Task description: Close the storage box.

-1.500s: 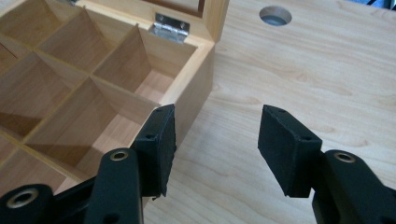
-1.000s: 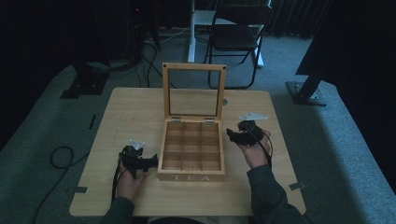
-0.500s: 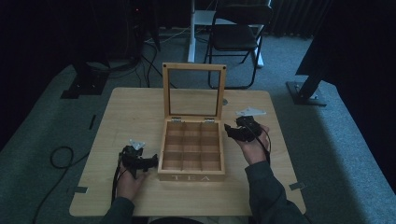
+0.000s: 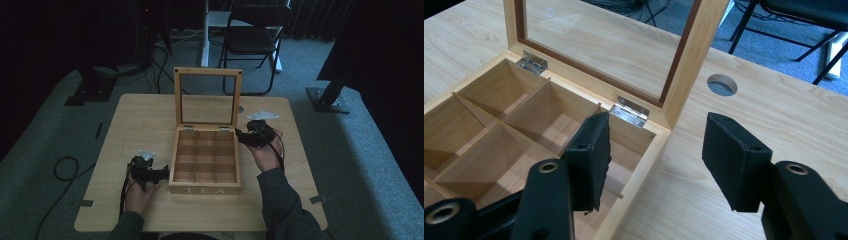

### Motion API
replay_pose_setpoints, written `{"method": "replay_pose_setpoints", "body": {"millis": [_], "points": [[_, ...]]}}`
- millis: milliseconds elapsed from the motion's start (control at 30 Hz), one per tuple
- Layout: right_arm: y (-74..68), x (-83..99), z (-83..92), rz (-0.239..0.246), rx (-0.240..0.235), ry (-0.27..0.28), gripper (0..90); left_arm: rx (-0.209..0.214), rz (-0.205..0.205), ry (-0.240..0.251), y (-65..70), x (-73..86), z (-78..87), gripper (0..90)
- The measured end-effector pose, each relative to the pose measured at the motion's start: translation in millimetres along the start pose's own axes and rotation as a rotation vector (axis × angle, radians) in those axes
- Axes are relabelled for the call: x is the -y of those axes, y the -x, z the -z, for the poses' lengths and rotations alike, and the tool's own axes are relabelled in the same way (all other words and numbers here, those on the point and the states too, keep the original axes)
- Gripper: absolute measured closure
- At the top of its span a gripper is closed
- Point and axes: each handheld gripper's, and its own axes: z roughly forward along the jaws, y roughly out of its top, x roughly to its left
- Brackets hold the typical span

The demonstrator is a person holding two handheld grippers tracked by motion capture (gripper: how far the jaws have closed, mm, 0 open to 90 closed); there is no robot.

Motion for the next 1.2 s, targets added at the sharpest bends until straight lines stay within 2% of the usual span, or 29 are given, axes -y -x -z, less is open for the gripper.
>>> {"method": "replay_pose_setpoints", "body": {"millis": [200,567,733,1200], "points": [[0.6,-2.3,-4.6,-0.003,-0.004,0.003,45.1,0.0,0.0,0.0,0.0,0.0,0.0,1.6],[12.3,-11.7,-11.4,-0.019,0.013,0.021,45.8,-0.001,0.0,0.001,0.0,0.1,-0.1,1.6],[14.7,-16.9,-15.8,-0.027,-0.009,0.024,47.6,-0.001,0.0,0.001,0.1,0.0,-0.1,1.6],[20.4,-26.8,-33.6,0.024,0.018,0.027,51.0,0.0,0.001,0.0,0.1,0.1,0.0,1.6]]}}
